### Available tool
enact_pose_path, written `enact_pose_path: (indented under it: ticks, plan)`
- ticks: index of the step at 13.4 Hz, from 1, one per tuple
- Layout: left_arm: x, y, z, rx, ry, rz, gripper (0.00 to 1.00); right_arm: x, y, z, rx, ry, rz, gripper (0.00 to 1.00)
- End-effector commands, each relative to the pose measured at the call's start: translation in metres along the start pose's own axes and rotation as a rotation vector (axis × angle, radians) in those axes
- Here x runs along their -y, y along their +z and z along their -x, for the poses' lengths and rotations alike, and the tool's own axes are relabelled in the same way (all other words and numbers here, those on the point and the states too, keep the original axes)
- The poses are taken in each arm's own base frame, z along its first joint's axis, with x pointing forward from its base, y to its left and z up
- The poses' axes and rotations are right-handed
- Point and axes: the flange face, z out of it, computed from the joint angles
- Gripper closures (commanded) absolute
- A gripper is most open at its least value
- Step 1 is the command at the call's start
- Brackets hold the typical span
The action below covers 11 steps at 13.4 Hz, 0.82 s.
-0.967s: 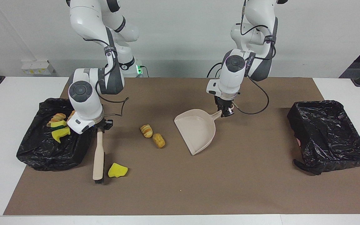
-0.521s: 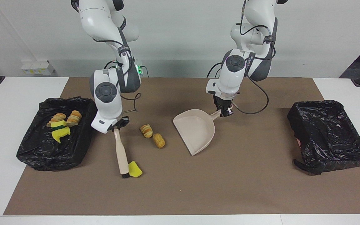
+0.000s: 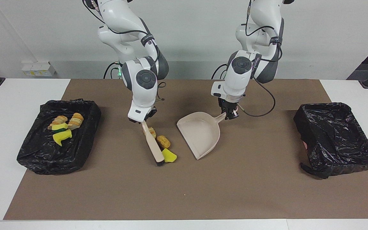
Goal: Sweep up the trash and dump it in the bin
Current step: 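Brush the yellow sponge and bread into the dustpan with the right gripper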
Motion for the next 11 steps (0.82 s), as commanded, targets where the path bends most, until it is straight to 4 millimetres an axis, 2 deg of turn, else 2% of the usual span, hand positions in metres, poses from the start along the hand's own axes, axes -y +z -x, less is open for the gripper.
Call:
enact_pose_path:
  ticks: [1, 2, 5, 8, 11]
  plan:
    - [-0.006, -0.003, 0.007, -0.021, -0.015, -0.008, 1.00, 0.037, -0.015, 0.008, -0.046, 0.060, -0.052, 1.00]
    - [-0.005, -0.003, 0.008, -0.021, -0.016, -0.008, 1.00, 0.053, -0.018, 0.008, -0.055, 0.063, -0.067, 1.00]
    - [-0.004, -0.003, 0.008, -0.021, -0.017, -0.008, 1.00, 0.081, -0.028, 0.012, -0.062, 0.091, -0.076, 1.00]
    - [-0.004, -0.004, 0.007, -0.028, -0.020, -0.012, 1.00, 0.099, -0.042, 0.018, -0.076, 0.119, -0.078, 1.00]
    - [-0.003, -0.004, 0.007, -0.032, -0.031, -0.014, 1.00, 0.128, -0.052, 0.029, -0.069, 0.164, -0.105, 1.00]
